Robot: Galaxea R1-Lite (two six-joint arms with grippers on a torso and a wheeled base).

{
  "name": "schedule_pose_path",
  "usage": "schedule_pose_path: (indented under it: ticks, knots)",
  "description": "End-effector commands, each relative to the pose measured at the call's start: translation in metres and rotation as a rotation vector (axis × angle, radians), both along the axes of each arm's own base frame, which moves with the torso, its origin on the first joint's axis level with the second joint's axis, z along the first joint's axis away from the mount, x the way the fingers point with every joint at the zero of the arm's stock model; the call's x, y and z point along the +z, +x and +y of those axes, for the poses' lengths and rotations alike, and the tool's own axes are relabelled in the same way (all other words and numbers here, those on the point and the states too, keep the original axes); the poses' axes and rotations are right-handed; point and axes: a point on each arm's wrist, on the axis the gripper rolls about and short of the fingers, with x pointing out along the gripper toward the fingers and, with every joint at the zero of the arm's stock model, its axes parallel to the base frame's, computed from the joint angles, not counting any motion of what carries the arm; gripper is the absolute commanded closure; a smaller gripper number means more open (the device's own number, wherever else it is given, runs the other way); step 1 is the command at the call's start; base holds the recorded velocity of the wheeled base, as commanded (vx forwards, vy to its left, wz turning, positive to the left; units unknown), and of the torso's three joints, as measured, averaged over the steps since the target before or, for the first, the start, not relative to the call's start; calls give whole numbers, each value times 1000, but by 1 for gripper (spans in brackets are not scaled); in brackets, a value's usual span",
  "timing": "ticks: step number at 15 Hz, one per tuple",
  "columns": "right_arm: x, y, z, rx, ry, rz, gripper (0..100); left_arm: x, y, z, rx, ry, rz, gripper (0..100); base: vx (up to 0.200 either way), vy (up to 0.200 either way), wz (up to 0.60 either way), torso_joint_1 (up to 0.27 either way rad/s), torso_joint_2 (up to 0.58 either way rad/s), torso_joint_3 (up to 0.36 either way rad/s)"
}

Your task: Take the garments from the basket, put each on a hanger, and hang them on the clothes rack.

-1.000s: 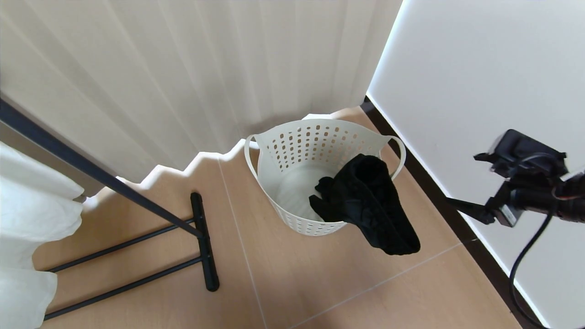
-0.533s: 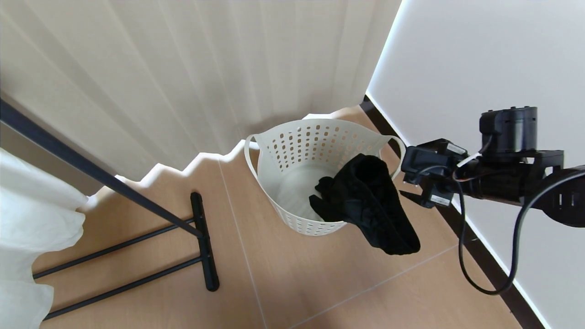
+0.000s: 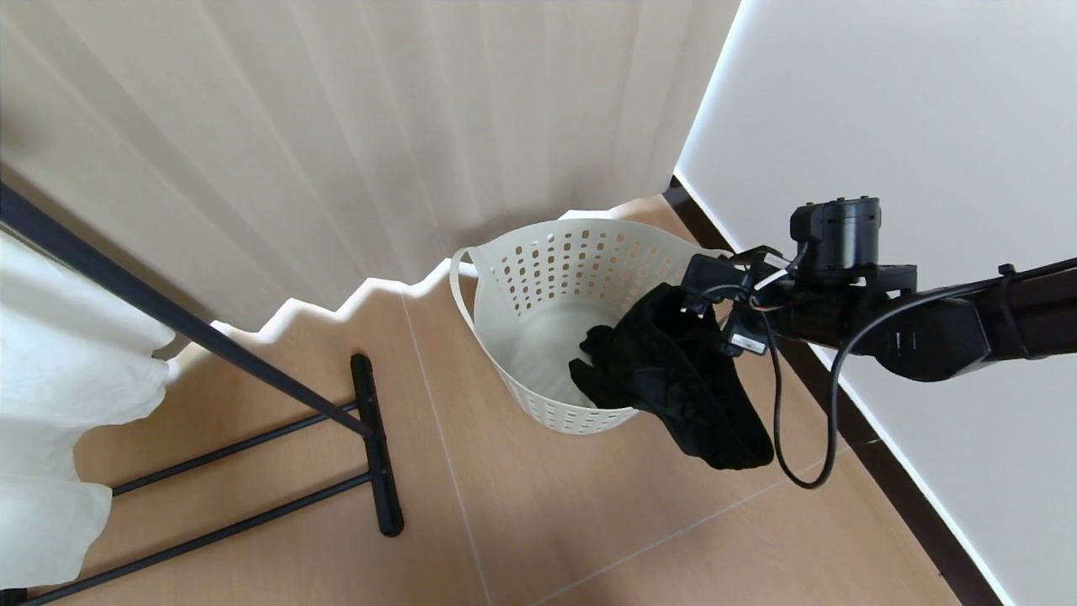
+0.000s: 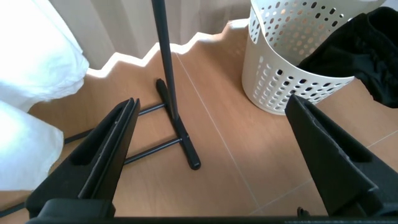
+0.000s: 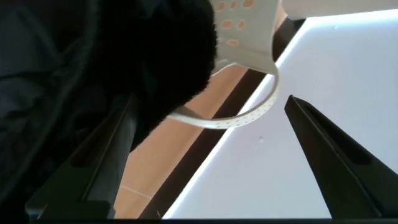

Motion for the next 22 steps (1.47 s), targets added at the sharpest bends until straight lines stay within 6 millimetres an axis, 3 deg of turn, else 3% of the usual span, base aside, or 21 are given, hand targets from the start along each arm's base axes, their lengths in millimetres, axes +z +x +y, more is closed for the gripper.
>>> schedule_pose_path:
  ticks: [1, 5, 10, 11, 16, 20, 21, 22]
  knots:
    - [-10, 20, 5, -23, 10, -5, 0, 0, 0, 0, 0, 0, 1, 0, 0, 0, 0, 0, 0, 0]
    - [-10, 45, 12, -91, 38, -53, 0, 0, 0, 0, 0, 0, 1, 0, 0, 0, 0, 0, 0, 0]
    - [-10, 61, 13, -106, 51, -81, 0, 0, 0, 0, 0, 0, 1, 0, 0, 0, 0, 0, 0, 0]
    - [-10, 61, 13, -108, 54, -82, 100, 0, 0, 0, 0, 0, 1, 0, 0, 0, 0, 0, 0, 0]
    - [-3, 55, 16, -153, 205, -76, 100, 0, 0, 0, 0, -2, 1, 0, 0, 0, 0, 0, 0, 0]
    - [45, -27, 15, -178, 497, -64, 100, 0, 0, 0, 5, -2, 1, 0, 0, 0, 0, 0, 0, 0]
    - [70, -80, 10, -135, 603, -75, 100, 0, 0, 0, 6, -2, 1, 0, 0, 0, 0, 0, 0, 0]
    - [81, -111, 6, -69, 647, -76, 100, 0, 0, 0, 6, -2, 1, 0, 0, 0, 0, 0, 0, 0]
